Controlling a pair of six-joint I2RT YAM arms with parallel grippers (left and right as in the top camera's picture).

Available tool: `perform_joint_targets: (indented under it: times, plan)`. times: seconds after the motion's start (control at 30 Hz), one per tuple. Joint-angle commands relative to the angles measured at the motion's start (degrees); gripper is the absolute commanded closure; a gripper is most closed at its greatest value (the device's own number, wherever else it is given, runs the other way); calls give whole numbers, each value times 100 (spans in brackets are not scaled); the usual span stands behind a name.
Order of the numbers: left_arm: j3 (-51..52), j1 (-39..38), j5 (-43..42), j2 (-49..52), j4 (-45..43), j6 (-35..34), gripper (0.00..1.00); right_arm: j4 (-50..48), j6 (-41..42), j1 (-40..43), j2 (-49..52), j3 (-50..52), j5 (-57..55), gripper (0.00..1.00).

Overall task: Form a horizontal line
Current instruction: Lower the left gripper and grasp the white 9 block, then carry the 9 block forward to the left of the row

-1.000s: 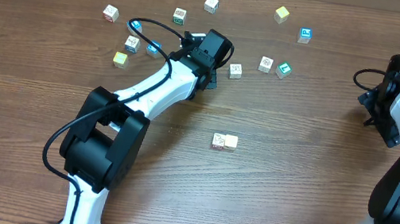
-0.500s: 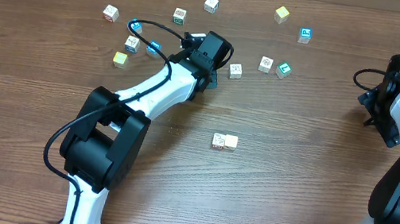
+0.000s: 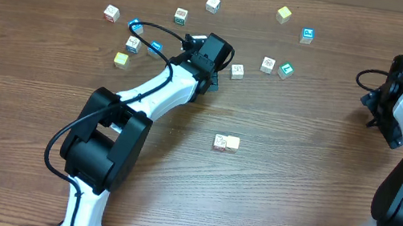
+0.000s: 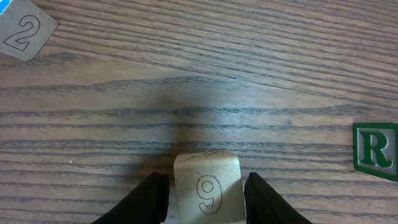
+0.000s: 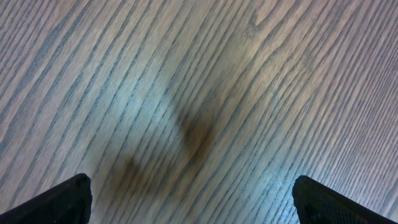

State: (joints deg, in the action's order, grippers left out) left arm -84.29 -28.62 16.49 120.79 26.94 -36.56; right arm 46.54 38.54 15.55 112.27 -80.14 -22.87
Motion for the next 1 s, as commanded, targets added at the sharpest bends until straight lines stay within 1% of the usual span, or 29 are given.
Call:
perform_joint_targets:
  times: [0.0,0.23,0.33,0.67,0.8,0.9,0.97]
  plan:
    - [68,4,-11,-13,4,-94,59,-15,-4,-4,81,-116,-61,0]
    - [140,4,-133,-13,-24,-96,60,-17,-4,-4,81,-116,-61,0]
    - [140,7,-133,-13,-22,-94,66,-17,-4,-4,81,-116,-61,0]
    - [138,7,-133,-13,-24,-90,67,-15,-4,-4,81,-114,-63,0]
    - [129,11,-131,-15,-15,-70,71,-17,-4,-4,81,-114,-63,0]
    - [127,11,-131,-37,-15,-70,70,-17,-4,-4,81,-116,-61,0]
    - [122,11,-133,-83,4,-72,68,-17,-4,-4,81,-116,-61,0]
